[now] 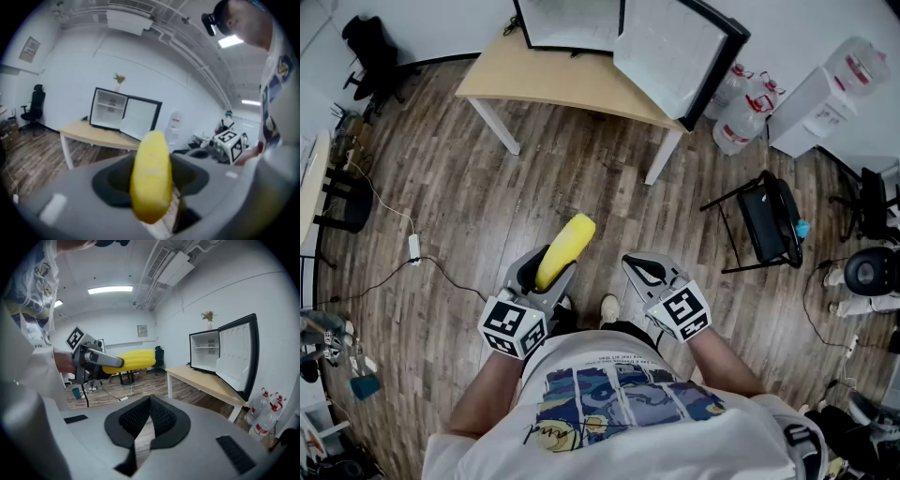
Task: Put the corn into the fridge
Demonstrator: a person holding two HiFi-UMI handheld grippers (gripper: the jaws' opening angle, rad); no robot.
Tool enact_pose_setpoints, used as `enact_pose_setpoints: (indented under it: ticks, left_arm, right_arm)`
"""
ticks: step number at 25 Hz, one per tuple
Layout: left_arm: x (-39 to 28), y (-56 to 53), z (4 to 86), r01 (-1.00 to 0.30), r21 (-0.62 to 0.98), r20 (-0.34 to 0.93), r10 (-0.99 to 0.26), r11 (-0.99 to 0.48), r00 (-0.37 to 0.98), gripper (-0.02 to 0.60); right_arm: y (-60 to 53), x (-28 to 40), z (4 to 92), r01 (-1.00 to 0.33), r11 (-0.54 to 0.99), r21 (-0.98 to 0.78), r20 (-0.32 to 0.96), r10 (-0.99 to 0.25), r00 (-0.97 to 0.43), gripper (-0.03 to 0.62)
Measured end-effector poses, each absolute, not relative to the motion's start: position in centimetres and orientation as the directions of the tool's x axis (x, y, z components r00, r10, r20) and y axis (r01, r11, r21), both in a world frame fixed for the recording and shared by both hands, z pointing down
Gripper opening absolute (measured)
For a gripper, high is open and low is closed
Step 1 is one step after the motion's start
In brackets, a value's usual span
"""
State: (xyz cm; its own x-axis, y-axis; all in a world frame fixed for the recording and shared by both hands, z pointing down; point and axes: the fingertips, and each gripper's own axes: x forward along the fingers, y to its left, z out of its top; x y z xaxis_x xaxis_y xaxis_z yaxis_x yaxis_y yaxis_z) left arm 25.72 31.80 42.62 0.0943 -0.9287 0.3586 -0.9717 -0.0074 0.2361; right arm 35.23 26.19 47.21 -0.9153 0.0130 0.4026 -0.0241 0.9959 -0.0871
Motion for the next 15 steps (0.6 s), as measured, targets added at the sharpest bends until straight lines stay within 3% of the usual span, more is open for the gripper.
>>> enact_pose_setpoints:
  ticks: [9, 15]
  left_arm:
    - [19.1, 32.5, 43.9, -0.952, 0.302, 0.347, -0.936, 0.051, 0.060, 0.241]
    - [12.4, 29.8, 43.2, -0.953, 0.302, 0.300, -0.949, -0.004, 0.099, 0.241]
  right_arm:
    - [25.7, 30.7, 47.6, -0.019, 0.999, -0.039, 0.436, 0.000, -0.900, 0.012]
    - [23.2, 23.8, 46.1, -0.092, 0.995, -0.044, 0.426, -0.065, -0.902, 0.011]
